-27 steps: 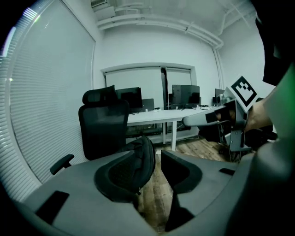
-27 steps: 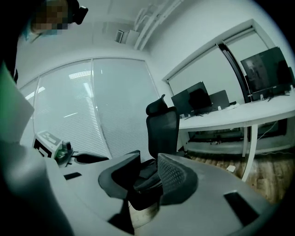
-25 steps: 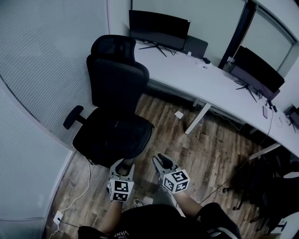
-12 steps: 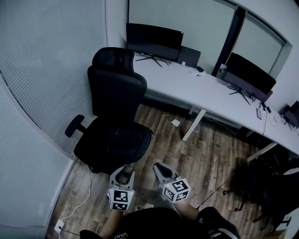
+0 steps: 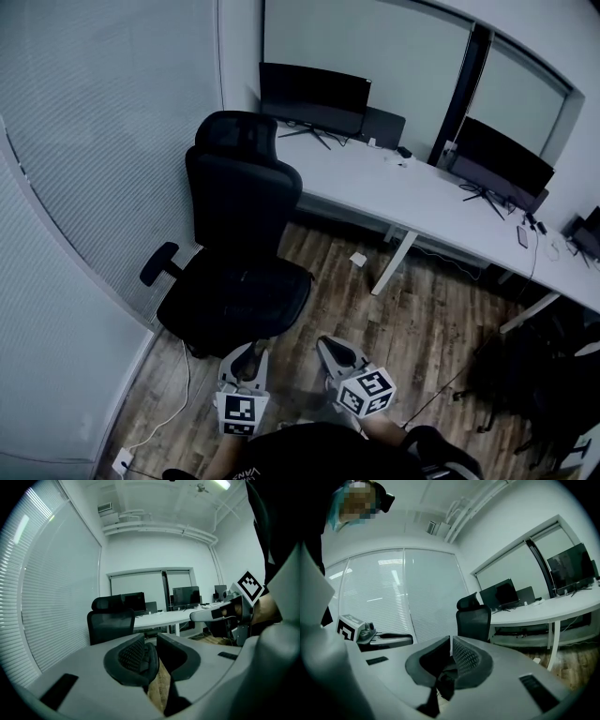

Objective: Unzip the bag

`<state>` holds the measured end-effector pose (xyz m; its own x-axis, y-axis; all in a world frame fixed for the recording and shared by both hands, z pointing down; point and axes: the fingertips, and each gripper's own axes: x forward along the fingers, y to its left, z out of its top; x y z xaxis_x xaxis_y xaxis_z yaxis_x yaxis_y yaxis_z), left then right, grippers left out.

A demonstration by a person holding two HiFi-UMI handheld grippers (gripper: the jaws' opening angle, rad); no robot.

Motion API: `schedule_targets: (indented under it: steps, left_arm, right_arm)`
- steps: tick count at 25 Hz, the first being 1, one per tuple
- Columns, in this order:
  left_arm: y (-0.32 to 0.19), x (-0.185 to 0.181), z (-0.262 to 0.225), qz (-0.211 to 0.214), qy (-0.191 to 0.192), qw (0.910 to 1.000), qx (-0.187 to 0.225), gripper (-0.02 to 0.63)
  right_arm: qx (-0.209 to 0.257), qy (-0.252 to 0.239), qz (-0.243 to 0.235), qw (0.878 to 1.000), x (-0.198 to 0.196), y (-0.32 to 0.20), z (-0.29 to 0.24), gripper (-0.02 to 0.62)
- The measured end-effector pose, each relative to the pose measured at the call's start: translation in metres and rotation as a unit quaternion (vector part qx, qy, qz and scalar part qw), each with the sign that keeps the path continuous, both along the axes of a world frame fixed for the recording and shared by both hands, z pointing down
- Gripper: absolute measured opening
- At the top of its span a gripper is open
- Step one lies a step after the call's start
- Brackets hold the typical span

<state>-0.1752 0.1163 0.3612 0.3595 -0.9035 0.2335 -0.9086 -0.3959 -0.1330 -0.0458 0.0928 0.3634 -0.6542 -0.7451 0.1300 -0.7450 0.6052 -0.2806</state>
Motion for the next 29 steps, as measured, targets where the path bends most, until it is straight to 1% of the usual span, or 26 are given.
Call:
schedule_targets:
  steps: [5, 9, 13, 24, 29]
  left_arm:
    - [0.003, -0.004, -0.018, 0.005, -0.014, 0.9997, 0.021, 0.064]
    - [0.006, -0.007, -0.026, 0.010, -0.018, 0.9994, 0.027, 0.035]
    - [0.007, -0.009, -0.032, 0.011, -0.016, 0.9994, 0.028, 0.023]
    - [0.008, -0.007, -0.030, 0.010, -0.016, 0.9996, 0.019, 0.020]
    - [0.005, -0.007, -0.029, 0.005, -0.007, 0.9998, 0.015, 0.020]
  right_arm:
    - [0.009, -0.004, 0.000, 1.000, -0.001, 0.000, -0.019, 0.048]
    - [0.022, -0.002, 0.000, 1.000, -0.004, 0.000, -0.030, 0.046]
    - [0.024, 0.001, -0.001, 1.000, -0.005, 0.000, -0.034, 0.044]
    - [0.024, 0.005, 0.000, 1.000, -0.004, 0.000, -0.035, 0.044]
    - [0.025, 0.004, 0.002, 1.000, -0.004, -0.004, -0.036, 0.044]
